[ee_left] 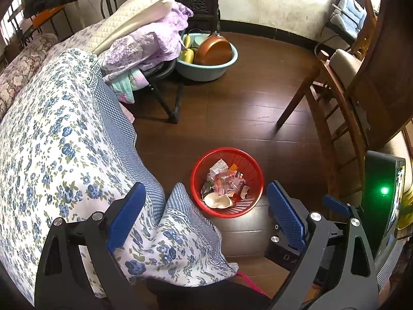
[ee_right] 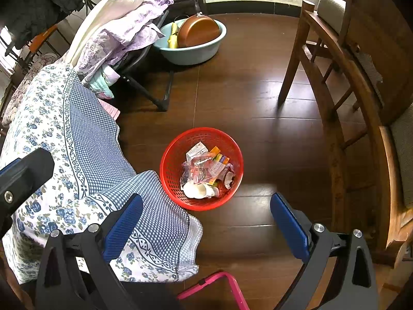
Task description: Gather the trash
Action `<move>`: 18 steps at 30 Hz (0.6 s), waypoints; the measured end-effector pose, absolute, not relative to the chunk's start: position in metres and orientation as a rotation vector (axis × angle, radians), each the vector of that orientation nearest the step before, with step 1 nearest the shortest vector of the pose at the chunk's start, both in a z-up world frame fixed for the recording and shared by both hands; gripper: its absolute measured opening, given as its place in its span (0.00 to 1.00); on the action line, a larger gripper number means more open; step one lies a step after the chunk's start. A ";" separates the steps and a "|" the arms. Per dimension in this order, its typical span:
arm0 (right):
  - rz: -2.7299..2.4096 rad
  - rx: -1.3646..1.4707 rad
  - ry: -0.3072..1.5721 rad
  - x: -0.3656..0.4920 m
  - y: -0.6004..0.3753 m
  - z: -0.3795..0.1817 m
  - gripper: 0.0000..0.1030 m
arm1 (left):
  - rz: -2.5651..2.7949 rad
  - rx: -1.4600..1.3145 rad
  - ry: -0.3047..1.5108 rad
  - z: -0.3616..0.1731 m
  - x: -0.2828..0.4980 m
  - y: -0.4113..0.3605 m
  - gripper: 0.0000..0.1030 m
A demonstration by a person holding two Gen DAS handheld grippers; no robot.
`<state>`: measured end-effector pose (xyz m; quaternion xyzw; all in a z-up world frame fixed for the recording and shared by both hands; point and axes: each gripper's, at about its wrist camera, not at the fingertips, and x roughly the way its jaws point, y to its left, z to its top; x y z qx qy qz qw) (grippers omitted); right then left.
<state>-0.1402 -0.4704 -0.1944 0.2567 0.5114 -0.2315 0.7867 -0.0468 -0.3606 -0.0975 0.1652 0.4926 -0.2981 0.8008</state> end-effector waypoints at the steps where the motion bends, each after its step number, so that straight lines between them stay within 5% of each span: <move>1: -0.499 0.553 1.102 -0.140 -0.470 -0.194 0.94 | -0.638 0.355 1.056 -0.098 -0.047 -0.361 0.89; 18: -0.498 0.554 1.106 -0.142 -0.468 -0.197 0.94 | -0.646 0.358 1.064 -0.096 -0.048 -0.360 0.89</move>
